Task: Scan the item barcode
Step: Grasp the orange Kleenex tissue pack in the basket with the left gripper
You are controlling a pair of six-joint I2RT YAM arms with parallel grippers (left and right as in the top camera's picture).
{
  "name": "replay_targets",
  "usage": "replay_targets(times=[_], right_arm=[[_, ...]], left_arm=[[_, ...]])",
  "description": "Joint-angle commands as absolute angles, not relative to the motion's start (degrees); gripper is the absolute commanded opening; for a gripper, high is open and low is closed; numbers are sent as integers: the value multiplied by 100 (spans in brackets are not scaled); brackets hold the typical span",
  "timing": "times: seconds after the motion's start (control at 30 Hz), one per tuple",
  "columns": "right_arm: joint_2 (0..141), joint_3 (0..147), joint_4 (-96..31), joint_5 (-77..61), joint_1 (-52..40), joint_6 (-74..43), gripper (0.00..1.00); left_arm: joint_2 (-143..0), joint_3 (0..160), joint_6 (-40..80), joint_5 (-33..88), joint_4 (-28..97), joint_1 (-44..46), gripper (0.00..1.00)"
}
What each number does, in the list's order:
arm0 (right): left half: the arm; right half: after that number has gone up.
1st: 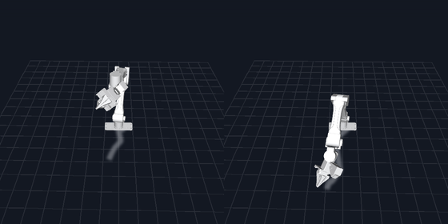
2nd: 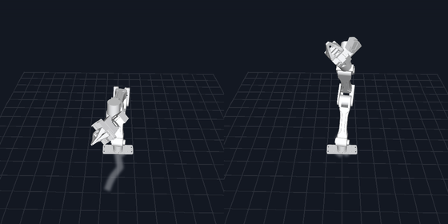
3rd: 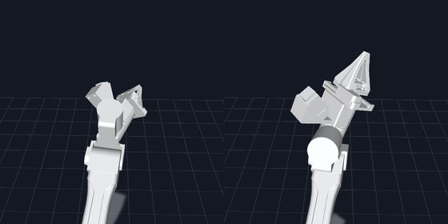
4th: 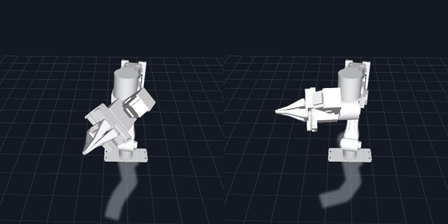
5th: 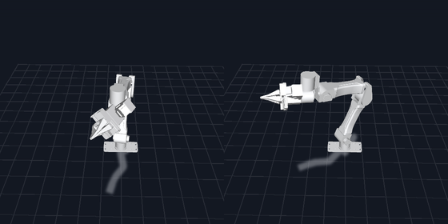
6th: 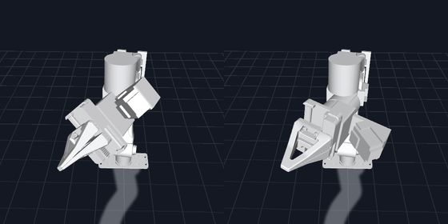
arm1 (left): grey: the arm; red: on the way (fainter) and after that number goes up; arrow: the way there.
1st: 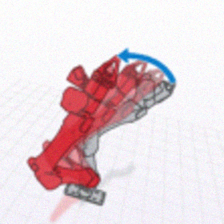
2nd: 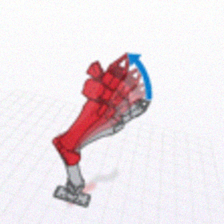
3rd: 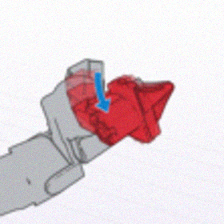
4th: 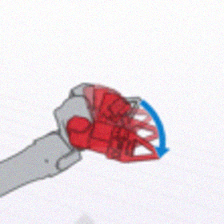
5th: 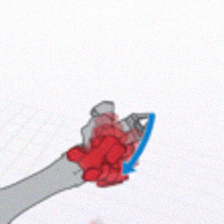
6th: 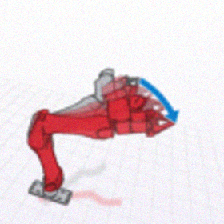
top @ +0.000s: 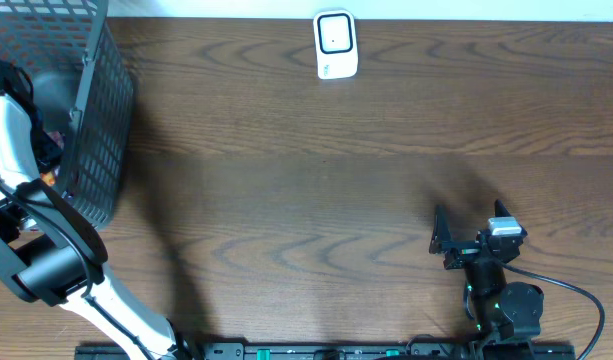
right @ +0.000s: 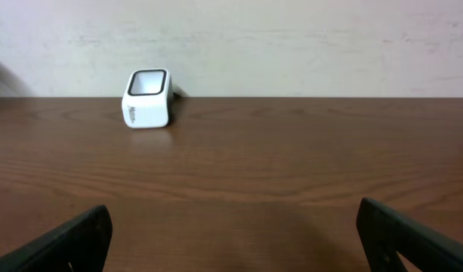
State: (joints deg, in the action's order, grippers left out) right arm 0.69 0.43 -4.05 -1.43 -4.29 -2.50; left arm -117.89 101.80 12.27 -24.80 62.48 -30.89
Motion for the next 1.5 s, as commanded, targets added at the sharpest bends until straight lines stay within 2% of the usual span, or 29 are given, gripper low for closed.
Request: replay_targets(times=[0.0,0.3,0.5,0.9,1.03,1.33,1.4,1.47], right_arm=[[32,32,-429,-97,-416,-207,99],[32,32,-429,-97,-416,-207,99],[32,32,-429,-97,-416,-207,99],[32,32,-429,-97,-416,-207,99],[32,32,-429,-97,-416,-207,99],[32,32,-429,-97,-416,-207,99],[32,32,-429,-97,-416,-207,99],[32,32,-429,-97,-416,-207,99]], left_arm=[[-11939,10132,1308,-2617,6217,-3050,71],[-11778,10217,1079,-2576,6097,-3002,72],[-11719,10230,1076,-2038,6042,-2995,72],[-11695,10318,974,-2021,6010,-2976,71],[-11697,10173,972,-1997,5957,-2976,65],[-11701,9786,945,-2018,5813,-2980,61],[-11701,9660,906,-2018,5734,-2980,53],[-11701,9581,775,-2023,5660,-2980,41]])
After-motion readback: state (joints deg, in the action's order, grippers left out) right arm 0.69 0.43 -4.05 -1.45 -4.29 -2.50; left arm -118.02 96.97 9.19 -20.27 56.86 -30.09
